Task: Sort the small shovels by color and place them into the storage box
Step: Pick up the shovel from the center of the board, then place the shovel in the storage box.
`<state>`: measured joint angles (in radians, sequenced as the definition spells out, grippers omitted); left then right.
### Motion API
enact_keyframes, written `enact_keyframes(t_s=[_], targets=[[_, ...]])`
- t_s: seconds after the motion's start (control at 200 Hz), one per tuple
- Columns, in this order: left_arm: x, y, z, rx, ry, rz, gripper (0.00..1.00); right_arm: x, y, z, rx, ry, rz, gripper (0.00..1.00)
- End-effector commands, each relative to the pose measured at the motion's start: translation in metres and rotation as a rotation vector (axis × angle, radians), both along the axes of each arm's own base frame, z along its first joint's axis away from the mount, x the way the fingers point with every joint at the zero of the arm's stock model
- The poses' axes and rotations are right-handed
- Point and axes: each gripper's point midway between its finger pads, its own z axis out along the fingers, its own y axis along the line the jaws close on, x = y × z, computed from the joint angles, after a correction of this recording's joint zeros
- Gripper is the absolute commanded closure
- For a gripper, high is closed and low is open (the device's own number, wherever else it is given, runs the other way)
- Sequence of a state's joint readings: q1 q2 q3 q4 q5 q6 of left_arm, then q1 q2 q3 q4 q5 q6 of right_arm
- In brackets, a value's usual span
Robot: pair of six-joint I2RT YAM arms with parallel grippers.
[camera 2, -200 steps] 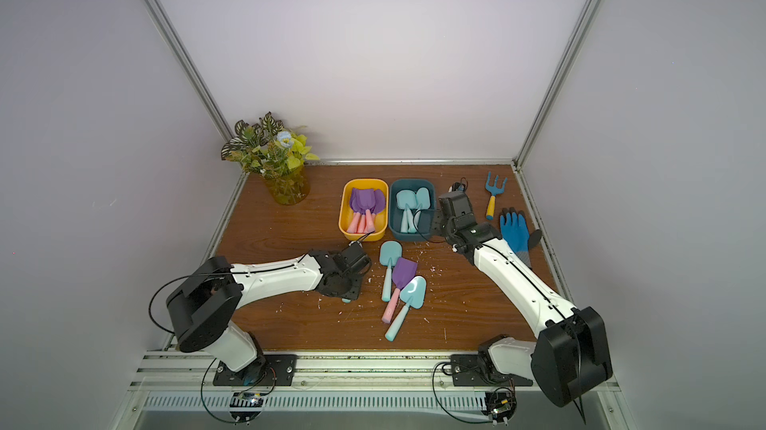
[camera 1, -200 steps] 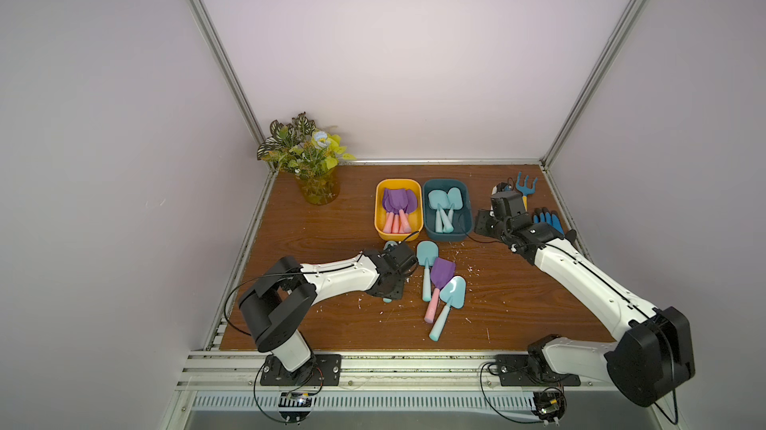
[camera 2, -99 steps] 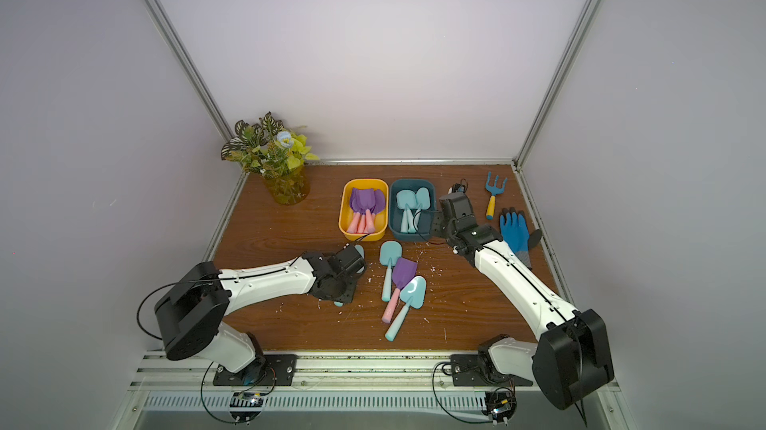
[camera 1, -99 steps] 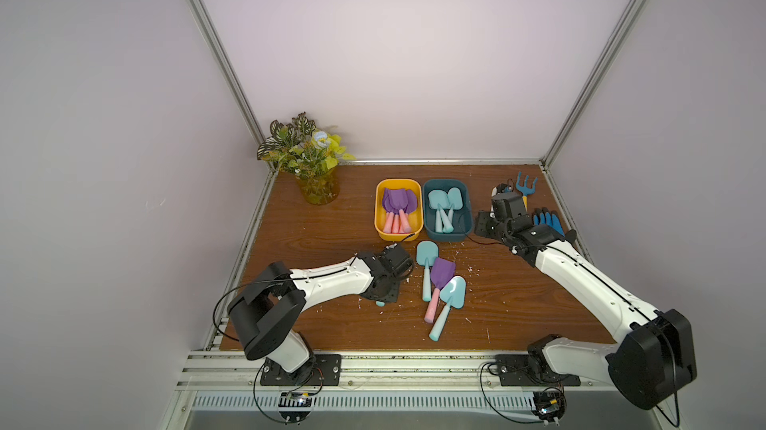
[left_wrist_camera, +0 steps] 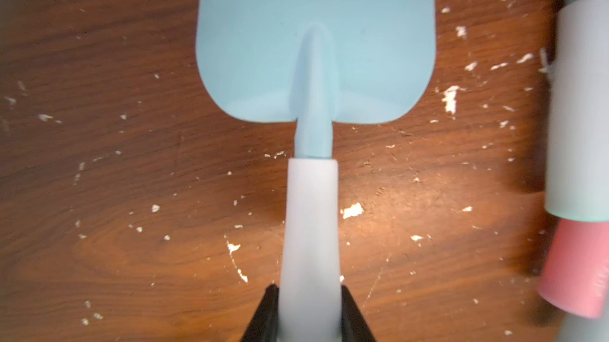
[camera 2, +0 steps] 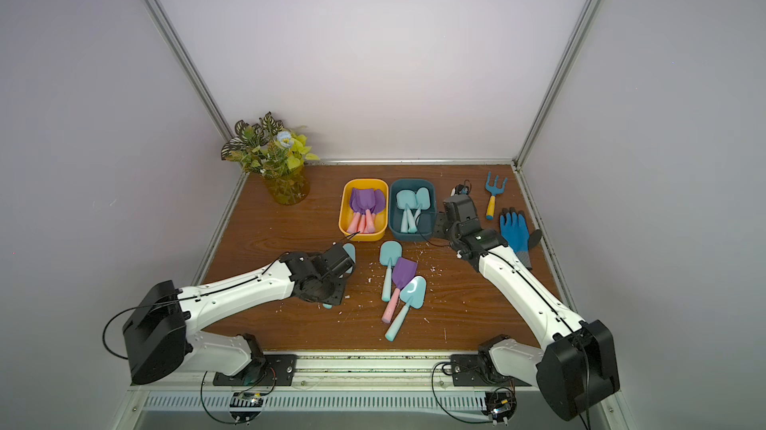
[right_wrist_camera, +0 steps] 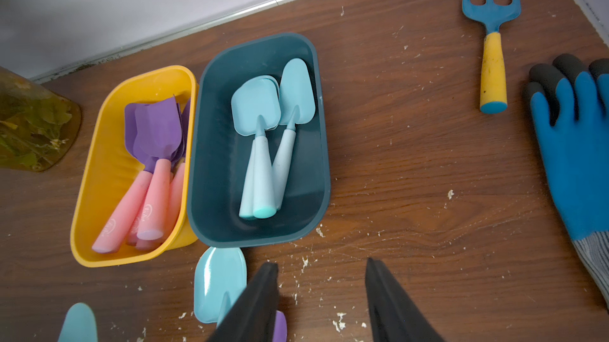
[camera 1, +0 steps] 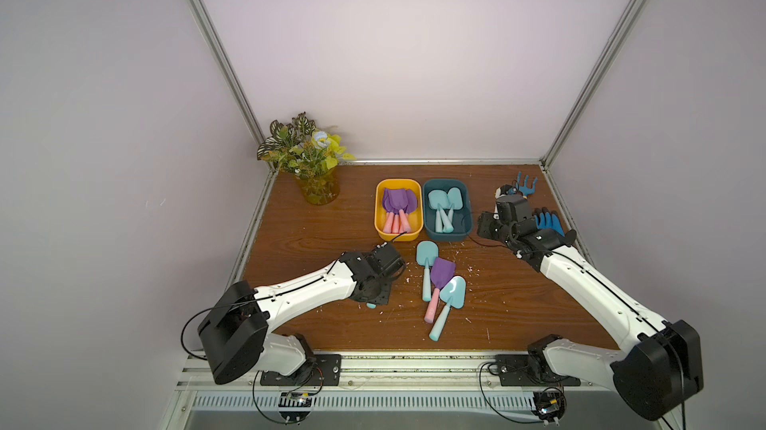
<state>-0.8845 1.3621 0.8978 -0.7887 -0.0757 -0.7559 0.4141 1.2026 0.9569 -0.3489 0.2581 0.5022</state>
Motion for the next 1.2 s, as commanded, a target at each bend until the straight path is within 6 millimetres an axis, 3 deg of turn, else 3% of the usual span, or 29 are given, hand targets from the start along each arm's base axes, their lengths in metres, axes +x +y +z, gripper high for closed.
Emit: enact_keyframes(t_s=[0.0, 0.135, 0.305, 0.55, 0.655, 0.836, 1.196], targets=[[0.015, -0.007, 0.046, -0.023, -0.094, -0.002, 0.88, -0.002, -0.008, 0.013, -0.012, -0.041, -0.012, 0.51], [0.049, -0.039, 0.093, -0.072, -0.206, -0.052, 0.88, -0.005, -0.011, 0.014, -0.015, -0.041, -0.015, 0.51], [0.102, -0.094, 0.129, -0.090, -0.296, -0.134, 0.88, -0.012, -0.018, 0.020, -0.030, -0.047, -0.024, 0.51], [0.169, -0.149, 0.147, -0.149, -0.344, -0.178, 0.88, -0.024, -0.030, 0.030, -0.044, -0.071, -0.040, 0.51], [0.190, -0.164, 0.144, -0.170, -0.345, -0.182, 0.88, -0.026, -0.033, 0.030, -0.053, -0.072, -0.041, 0.51], [0.215, -0.183, 0.115, -0.169, -0.315, -0.184, 0.87, -0.030, -0.035, 0.028, -0.054, -0.066, -0.042, 0.51], [0.252, -0.201, 0.060, -0.173, -0.256, -0.154, 0.87, -0.032, -0.037, 0.013, -0.057, -0.044, -0.039, 0.51]])
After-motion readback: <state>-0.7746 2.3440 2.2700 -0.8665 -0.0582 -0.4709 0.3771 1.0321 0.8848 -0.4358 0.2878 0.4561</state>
